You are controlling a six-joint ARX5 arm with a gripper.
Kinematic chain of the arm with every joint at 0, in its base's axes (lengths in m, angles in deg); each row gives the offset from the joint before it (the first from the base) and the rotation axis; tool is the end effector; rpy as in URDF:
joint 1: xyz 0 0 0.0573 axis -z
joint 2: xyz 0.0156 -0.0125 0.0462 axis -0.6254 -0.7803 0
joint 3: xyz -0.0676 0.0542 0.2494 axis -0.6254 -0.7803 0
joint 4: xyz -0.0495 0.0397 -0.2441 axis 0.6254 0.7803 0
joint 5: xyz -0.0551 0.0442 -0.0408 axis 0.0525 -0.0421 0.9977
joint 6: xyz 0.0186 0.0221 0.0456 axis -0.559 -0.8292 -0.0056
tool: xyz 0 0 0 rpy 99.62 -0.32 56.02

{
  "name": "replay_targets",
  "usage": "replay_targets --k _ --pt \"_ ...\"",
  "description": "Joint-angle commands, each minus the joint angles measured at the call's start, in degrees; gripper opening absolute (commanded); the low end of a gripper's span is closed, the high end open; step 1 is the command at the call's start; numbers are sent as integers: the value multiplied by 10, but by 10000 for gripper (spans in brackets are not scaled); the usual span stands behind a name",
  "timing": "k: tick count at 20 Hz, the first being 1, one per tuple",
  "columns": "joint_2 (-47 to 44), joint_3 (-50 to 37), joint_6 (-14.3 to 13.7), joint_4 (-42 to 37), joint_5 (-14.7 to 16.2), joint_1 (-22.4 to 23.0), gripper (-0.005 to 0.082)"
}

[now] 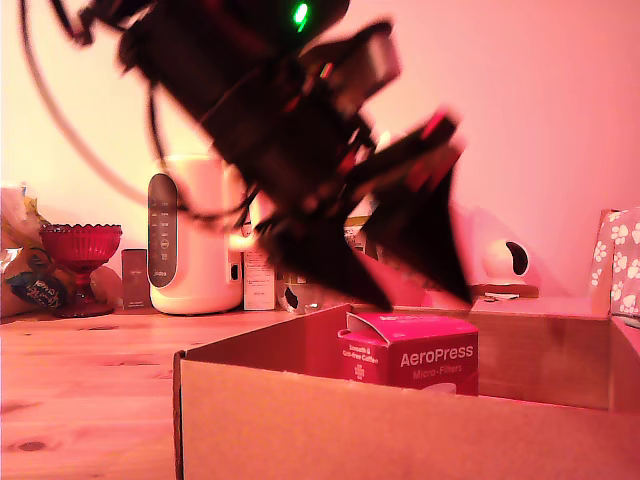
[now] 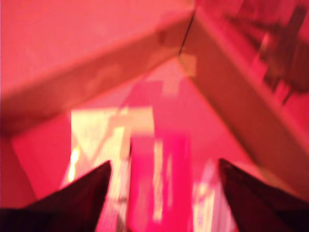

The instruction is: Pick the red carton of coffee filters and place it in the cardboard box

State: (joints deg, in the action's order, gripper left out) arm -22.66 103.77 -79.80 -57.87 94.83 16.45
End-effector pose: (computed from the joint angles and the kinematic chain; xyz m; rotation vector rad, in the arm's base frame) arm 0.1879 -0.2782 0.1986 0.2537 0.7995 -1.0368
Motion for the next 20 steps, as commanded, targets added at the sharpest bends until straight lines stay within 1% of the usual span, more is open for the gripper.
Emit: replay_targets --k 1,3,4,5,6,7,9,11,13,16,18,19,20 --pt "12 -4 -3 15 -14 3 610" --pt "31 -4 1 36 -47 1 429" --pt "42 -4 0 46 -69 -3 313" --pt "54 -7 -1 48 -77 -8 181" --pt "67 -13 -2 42 -78 -15 44" --pt "82 -19 -8 33 -85 -21 -25" --pt "106 -34 -8 17 -115 -35 -21" --pt "132 -63 -8 -20 -122 -57 -21" --pt "162 -104 -3 -64 -121 -86 -21" --pt "208 -156 7 -110 -104 -135 -21" --pt "238 -185 19 -131 -93 -166 -21" --pt "253 -199 27 -140 -92 -179 -21" --pt "271 -212 29 -143 -92 -191 -21"
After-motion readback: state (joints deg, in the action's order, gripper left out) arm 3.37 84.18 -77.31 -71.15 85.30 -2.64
